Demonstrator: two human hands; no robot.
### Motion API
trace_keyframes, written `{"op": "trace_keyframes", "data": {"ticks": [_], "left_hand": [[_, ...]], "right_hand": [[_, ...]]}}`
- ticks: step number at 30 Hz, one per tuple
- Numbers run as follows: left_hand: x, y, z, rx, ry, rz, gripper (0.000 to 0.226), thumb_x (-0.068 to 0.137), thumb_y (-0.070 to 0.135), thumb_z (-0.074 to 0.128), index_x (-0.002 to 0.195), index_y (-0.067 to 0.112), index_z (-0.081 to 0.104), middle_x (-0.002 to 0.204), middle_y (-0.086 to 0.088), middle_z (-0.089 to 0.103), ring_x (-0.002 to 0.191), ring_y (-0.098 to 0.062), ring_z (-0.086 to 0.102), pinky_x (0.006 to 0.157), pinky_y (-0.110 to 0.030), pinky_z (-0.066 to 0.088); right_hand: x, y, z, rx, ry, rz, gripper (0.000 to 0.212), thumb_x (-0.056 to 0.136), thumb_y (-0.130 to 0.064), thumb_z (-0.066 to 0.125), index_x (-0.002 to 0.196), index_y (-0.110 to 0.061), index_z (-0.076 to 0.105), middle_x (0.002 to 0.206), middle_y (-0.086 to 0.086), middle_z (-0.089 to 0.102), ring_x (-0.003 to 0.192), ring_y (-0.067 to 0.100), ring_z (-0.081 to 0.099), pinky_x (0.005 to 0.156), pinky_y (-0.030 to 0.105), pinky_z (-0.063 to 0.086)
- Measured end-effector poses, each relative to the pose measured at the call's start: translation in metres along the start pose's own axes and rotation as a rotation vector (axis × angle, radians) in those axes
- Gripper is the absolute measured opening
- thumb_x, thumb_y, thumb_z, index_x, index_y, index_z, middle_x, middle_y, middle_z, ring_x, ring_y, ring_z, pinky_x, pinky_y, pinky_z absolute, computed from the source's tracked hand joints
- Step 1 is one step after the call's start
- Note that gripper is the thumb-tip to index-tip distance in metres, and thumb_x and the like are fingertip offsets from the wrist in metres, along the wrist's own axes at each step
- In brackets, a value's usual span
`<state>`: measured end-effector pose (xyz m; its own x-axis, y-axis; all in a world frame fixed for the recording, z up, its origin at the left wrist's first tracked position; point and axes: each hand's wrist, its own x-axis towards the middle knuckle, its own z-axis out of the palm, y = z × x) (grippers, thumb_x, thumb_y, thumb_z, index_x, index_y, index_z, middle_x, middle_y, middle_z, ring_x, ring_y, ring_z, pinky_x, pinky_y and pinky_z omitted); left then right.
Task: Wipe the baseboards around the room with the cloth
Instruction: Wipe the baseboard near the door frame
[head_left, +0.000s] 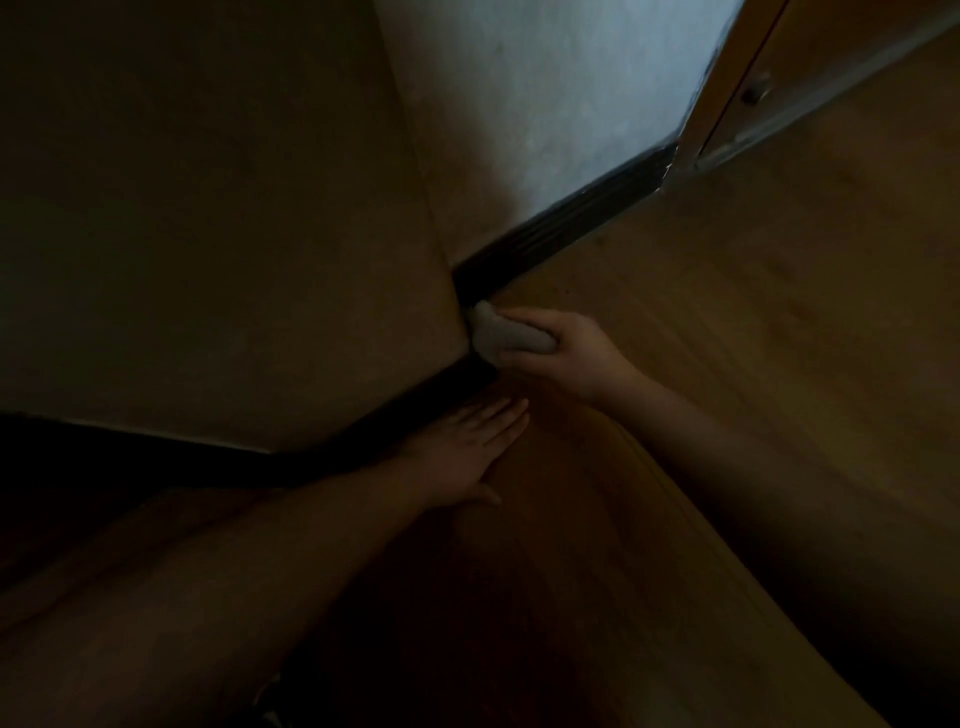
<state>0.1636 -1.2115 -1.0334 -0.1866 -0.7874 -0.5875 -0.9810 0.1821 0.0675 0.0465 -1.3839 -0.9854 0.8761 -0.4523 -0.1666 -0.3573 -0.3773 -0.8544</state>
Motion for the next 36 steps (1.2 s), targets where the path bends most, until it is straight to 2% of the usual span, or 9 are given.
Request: {"op": "trace_keyframes", "data": {"ticks": [2,5,10,16,19,24,27,32,36], "left_hand": [[-0.003,0.0,0.002,-0.022,-0.018,-0.006,0.099,0.093,0.066,0.041,0.154,0.017,-0.018,0.153,0.003,-0.035,0.15,-0.018,-0.019,0.12,-0.035,-0.008],[-0.006,0.0,0.0,-0.016,-0.008,0.003,0.099,0.093,0.067,0.041,0.155,0.016,-0.017,0.16,-0.001,-0.026,0.15,-0.018,-0.015,0.121,-0.036,-0.003],[-0.007,0.003,-0.014,0.088,-0.066,0.019,0.087,0.099,0.061,0.032,0.155,0.014,-0.016,0.157,-0.001,-0.029,0.152,-0.02,-0.009,0.122,-0.038,0.011],[-0.004,-0.002,-0.039,0.239,-0.178,0.116,0.077,0.102,0.059,0.022,0.158,0.014,-0.005,0.165,-0.008,-0.008,0.151,-0.025,0.01,0.118,-0.039,0.02],[0.003,-0.007,-0.052,0.334,-0.156,0.203,0.071,0.103,0.056,0.02,0.158,0.015,-0.001,0.166,-0.008,-0.003,0.151,-0.026,0.012,0.117,-0.039,0.019],[0.029,0.002,-0.071,0.369,-0.053,0.335,0.063,0.106,0.05,0.018,0.158,0.018,0.004,0.166,-0.006,0.006,0.151,-0.023,0.014,0.119,-0.038,0.016],[0.036,0.025,-0.083,0.333,-0.007,0.367,0.06,0.106,0.049,0.017,0.158,0.021,0.009,0.165,-0.004,0.011,0.15,-0.022,0.016,0.12,-0.038,0.016],[0.017,0.07,-0.111,0.234,-0.03,0.319,0.055,0.106,0.047,0.022,0.154,0.022,0.023,0.155,-0.004,0.037,0.142,-0.023,0.034,0.117,-0.038,0.024],[-0.018,0.102,-0.168,0.184,-0.02,0.368,0.042,0.106,0.042,0.028,0.137,0.02,0.045,0.133,-0.003,0.056,0.122,-0.023,0.052,0.104,-0.039,0.039]], "right_hand": [[-0.02,0.009,0.002,0.05,0.035,0.036,0.049,0.088,-0.026,0.073,0.134,-0.026,0.057,0.122,-0.015,0.06,0.106,-0.006,0.055,0.089,0.014,0.046],[-0.05,0.024,0.013,0.091,0.239,0.105,0.047,0.089,-0.026,0.072,0.134,-0.028,0.058,0.124,-0.015,0.06,0.111,-0.001,0.057,0.096,0.024,0.048],[-0.085,0.038,0.02,0.034,0.488,0.132,0.051,0.088,-0.029,0.072,0.136,-0.024,0.056,0.133,-0.011,0.057,0.117,-0.002,0.053,0.097,0.012,0.041],[-0.118,0.045,-0.009,-0.018,0.528,0.198,0.052,0.088,-0.03,0.073,0.136,-0.026,0.056,0.133,-0.009,0.059,0.117,0.0,0.054,0.1,0.021,0.046],[-0.137,0.048,-0.025,0.034,0.546,0.318,0.056,0.087,-0.034,0.072,0.139,-0.029,0.052,0.129,-0.014,0.056,0.114,0.0,0.053,0.098,0.022,0.046],[-0.18,0.052,-0.042,0.082,0.708,0.485,0.058,0.085,-0.037,0.073,0.139,-0.028,0.053,0.128,-0.01,0.059,0.113,0.006,0.058,0.098,0.03,0.051],[-0.216,0.038,-0.046,0.027,0.776,0.527,0.058,0.084,-0.037,0.074,0.138,-0.028,0.054,0.12,-0.016,0.058,0.108,0.003,0.059,0.093,0.024,0.053],[-0.262,-0.025,-0.044,0.006,0.896,0.594,0.059,0.082,-0.038,0.076,0.136,-0.026,0.055,0.118,-0.018,0.058,0.105,-0.005,0.055,0.082,0.0,0.042],[-0.293,-0.098,-0.05,0.076,0.982,0.662,0.059,0.082,-0.035,0.077,0.136,-0.027,0.055,0.118,-0.017,0.059,0.106,-0.006,0.055,0.082,0.002,0.044]]}}
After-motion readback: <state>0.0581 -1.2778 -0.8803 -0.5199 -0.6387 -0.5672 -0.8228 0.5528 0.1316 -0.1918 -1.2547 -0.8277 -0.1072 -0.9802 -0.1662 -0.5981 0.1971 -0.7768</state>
